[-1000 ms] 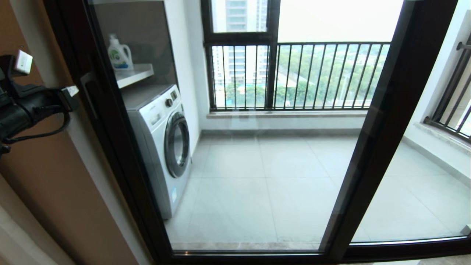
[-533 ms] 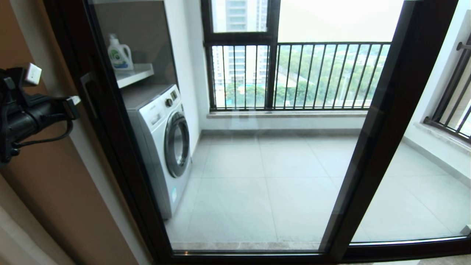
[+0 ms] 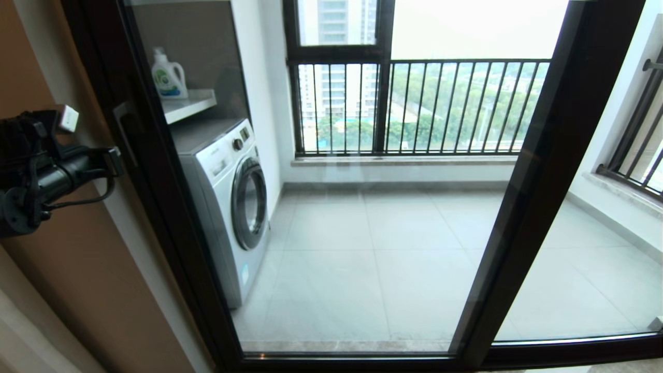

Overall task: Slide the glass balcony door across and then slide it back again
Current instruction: Close the slid door

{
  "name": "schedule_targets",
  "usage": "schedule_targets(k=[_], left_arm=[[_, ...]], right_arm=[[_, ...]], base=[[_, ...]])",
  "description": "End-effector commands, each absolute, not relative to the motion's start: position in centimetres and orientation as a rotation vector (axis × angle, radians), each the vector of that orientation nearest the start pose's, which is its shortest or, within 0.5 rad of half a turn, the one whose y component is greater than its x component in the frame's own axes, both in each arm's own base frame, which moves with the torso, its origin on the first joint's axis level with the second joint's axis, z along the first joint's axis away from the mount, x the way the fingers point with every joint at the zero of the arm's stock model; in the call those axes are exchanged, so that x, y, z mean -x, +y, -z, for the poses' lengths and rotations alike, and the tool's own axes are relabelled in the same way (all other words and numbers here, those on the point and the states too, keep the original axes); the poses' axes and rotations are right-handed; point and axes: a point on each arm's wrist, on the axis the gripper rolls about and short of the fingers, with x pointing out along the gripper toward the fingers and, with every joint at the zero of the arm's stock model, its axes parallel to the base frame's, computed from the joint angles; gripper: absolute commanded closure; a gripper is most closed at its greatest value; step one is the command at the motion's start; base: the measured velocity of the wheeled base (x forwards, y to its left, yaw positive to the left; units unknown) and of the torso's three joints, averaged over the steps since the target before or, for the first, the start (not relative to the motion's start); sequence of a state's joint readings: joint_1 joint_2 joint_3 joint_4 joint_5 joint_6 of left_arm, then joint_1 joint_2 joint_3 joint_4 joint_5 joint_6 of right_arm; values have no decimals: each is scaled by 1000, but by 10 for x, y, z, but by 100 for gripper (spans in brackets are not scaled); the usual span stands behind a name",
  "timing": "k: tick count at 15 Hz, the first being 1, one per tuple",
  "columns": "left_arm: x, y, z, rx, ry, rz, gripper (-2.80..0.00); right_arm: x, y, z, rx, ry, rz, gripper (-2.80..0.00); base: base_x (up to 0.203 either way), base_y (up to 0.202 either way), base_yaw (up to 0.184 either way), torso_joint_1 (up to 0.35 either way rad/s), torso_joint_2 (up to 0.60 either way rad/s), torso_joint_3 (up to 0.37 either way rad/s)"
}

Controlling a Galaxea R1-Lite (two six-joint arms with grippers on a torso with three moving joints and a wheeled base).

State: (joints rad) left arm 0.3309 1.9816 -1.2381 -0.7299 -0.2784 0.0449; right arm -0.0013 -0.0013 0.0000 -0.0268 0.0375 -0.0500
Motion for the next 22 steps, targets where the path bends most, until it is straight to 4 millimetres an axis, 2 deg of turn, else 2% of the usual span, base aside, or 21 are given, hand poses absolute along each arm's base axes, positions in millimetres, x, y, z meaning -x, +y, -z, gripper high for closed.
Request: schedule_targets(k=[1, 5, 8, 12, 16, 17, 19, 22], left_arm=[[-384, 112, -196, -70, 56, -18, 0], [-390, 65, -197, -128, -13, 59, 0], [-391, 36, -218, -136, -76, 74, 0], [-397, 34, -245, -137, -120, 41, 0], [-393, 34, -277, -141, -164, 32, 0], [-388, 34, -284, -140, -166, 32, 0], [-368, 32, -285, -134, -139, 39, 0], [-315, 24, -278, -100, -81, 67, 0]], right_arm=[[22, 1, -75, 51, -16, -38, 0], [22, 1, -75, 51, -15, -38, 0], [22, 1, -75, 51, -15, -36, 0], [22, 1, -75, 51, -16, -38, 0], [22, 1, -75, 51, -16, -38, 0], [22, 1, -75, 51, -15, -36, 0], [22, 1, -75, 51, -16, -37, 0], [22, 1, -75, 51, -16, -38, 0]], base=[[0, 0, 0, 0, 0, 0], [0, 0, 0, 0, 0, 0], [0, 0, 0, 0, 0, 0], [0, 0, 0, 0, 0, 0], [0, 0, 0, 0, 0, 0], [0, 0, 0, 0, 0, 0], [0, 0, 0, 0, 0, 0], [0, 0, 0, 0, 0, 0]])
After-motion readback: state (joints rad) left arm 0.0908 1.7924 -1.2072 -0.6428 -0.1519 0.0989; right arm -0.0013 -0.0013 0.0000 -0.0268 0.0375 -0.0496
